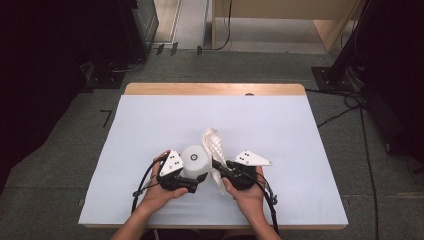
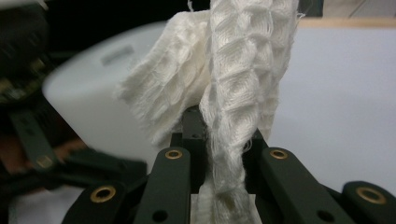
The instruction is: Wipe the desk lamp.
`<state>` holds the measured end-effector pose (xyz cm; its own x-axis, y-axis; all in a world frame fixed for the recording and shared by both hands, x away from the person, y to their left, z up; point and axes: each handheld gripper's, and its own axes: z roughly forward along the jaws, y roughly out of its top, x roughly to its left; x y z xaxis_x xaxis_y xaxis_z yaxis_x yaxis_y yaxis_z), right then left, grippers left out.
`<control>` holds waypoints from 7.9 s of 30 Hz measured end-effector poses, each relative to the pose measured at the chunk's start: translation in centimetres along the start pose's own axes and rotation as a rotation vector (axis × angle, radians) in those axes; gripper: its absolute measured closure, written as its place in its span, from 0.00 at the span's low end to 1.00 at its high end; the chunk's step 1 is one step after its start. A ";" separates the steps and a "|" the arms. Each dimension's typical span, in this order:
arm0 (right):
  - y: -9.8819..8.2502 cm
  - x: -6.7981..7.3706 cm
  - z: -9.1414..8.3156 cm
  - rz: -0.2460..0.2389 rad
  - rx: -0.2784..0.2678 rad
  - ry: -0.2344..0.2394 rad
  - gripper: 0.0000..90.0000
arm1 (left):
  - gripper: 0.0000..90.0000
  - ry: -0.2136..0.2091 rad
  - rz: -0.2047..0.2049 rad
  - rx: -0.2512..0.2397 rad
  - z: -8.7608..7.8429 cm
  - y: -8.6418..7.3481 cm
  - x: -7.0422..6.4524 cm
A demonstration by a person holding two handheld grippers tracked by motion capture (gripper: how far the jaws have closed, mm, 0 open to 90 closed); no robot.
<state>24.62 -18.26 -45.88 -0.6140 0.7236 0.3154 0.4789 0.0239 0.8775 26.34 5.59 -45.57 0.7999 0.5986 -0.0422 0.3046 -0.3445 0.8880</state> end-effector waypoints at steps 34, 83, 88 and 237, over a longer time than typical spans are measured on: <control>-0.9 -0.1 0.4 -0.008 0.022 -0.003 0.87 | 0.05 -0.029 0.028 0.009 -0.8 -1.9 0.5; 0.0 0.4 -0.5 0.026 -0.046 0.007 0.87 | 0.10 0.076 0.055 -0.096 -0.7 -1.8 0.8; 0.0 -0.2 -0.9 0.036 -0.055 -0.007 0.87 | 0.10 0.073 0.040 -0.096 -0.9 -1.9 1.0; 1.6 -2.0 -3.3 0.039 -0.104 -0.068 0.87 | 0.10 0.081 0.051 -0.111 -0.4 -0.2 1.4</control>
<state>24.52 -21.96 -43.89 -0.5501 0.7680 0.3280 0.4317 -0.0747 0.8989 27.16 6.77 -45.66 0.7671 0.6404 0.0375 0.2021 -0.2967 0.9333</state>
